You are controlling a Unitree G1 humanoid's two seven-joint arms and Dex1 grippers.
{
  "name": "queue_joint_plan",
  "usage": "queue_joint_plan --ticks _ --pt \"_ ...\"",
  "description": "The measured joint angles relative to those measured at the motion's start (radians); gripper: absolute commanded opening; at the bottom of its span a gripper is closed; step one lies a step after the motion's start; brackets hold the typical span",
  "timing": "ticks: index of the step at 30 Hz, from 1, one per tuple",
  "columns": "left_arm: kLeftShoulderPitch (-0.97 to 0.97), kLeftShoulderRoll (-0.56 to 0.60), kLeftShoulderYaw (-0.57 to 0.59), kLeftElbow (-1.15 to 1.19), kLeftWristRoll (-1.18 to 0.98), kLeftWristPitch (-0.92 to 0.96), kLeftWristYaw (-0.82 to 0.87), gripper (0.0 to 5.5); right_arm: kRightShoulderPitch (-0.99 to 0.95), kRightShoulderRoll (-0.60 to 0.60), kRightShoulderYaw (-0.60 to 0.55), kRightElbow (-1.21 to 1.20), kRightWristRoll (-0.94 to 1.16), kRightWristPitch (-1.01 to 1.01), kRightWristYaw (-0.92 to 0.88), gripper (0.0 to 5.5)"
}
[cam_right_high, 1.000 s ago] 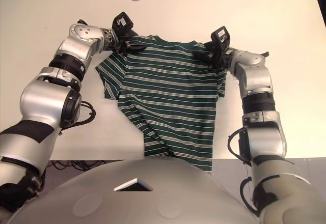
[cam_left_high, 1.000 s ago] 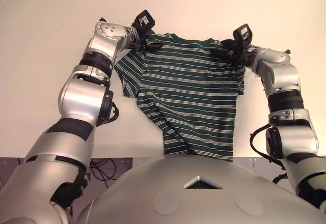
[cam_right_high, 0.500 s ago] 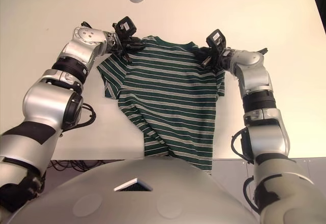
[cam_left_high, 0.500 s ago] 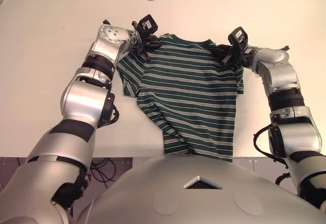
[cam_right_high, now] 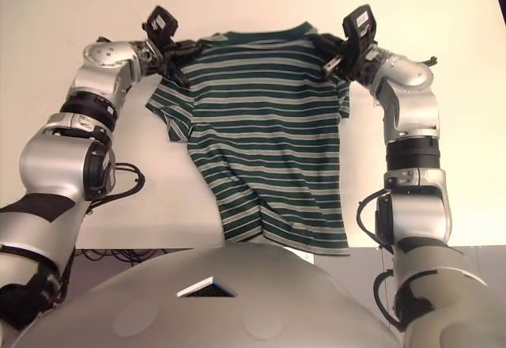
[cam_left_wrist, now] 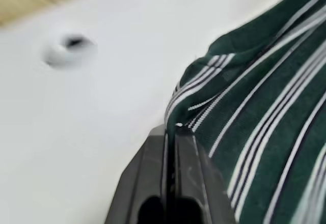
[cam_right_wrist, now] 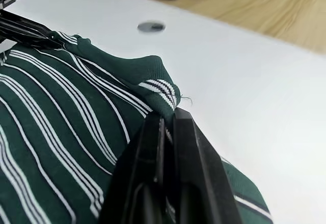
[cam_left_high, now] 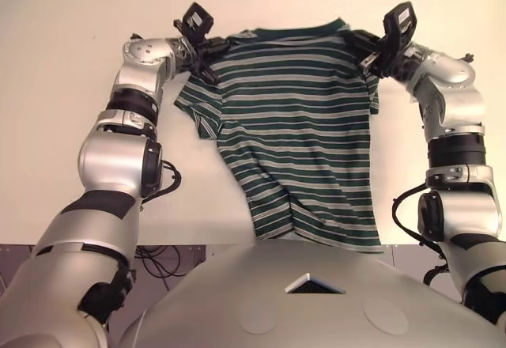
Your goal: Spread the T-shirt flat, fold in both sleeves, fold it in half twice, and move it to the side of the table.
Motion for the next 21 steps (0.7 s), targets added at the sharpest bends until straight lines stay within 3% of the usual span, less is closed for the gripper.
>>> queue_joint_plan --ticks 9,15,21 --pt "-0.263 0.012 0.068 0.064 -0.004 0.011 0.178 0.02 -0.385 -0.003 0.003 0.322 -0.093 -0.166 -0.043 0.00" --pt "-0.412 0.048 0.076 0.073 0.016 -0.001 0.214 0.02 -0.625 -0.004 -0.001 0.561 -0.178 -0.350 -0.202 0.00" --pt "-0.518 0.088 0.108 0.074 0.012 -0.021 0.209 0.02 -0.720 -0.008 -0.007 0.613 -0.227 -0.494 -0.294 0.00"
